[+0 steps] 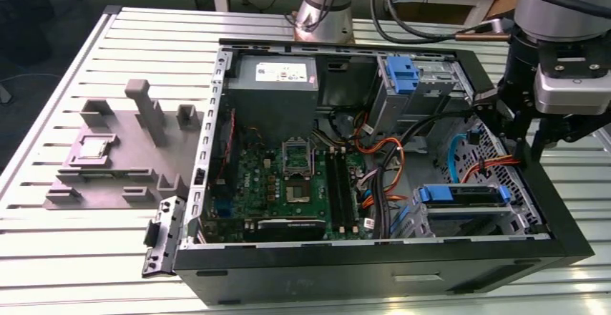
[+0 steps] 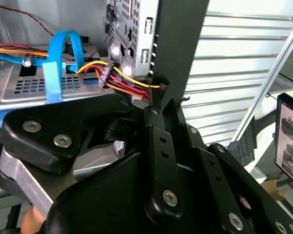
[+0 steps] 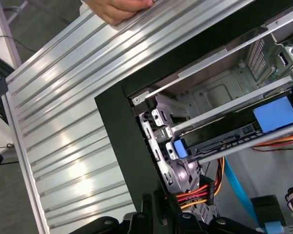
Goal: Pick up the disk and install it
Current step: 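Insert the disk into the insertion slot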
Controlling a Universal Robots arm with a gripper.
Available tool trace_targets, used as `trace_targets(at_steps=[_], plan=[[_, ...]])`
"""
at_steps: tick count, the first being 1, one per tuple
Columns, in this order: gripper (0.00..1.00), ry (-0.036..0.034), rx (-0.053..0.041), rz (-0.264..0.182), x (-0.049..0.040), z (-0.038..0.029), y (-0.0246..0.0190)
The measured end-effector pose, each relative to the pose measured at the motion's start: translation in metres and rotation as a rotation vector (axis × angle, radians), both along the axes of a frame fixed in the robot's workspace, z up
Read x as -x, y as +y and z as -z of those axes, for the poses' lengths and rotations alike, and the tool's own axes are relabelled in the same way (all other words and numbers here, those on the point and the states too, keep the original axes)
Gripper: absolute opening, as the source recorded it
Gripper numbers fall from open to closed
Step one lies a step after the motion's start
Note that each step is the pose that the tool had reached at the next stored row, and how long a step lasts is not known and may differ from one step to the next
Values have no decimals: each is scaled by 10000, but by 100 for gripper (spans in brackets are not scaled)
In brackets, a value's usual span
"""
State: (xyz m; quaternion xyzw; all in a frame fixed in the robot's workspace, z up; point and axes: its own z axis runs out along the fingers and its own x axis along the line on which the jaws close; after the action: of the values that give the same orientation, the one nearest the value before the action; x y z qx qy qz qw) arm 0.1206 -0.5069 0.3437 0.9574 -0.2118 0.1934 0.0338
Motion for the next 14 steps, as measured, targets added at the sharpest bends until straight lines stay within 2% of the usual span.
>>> trace_targets(at_steps=[4, 7, 8, 9, 10, 11, 14], plan=[[26, -74, 3, -7, 24, 51, 0], [26, -175, 35, -23, 24, 72, 0], [24, -200, 51, -26, 23, 72, 0], [18, -201, 52, -26, 24, 72, 0], [17, -200, 49, -26, 24, 69, 0], [17, -199, 43, -25, 24, 57, 0], [17, -200, 43, -25, 24, -44, 0]])
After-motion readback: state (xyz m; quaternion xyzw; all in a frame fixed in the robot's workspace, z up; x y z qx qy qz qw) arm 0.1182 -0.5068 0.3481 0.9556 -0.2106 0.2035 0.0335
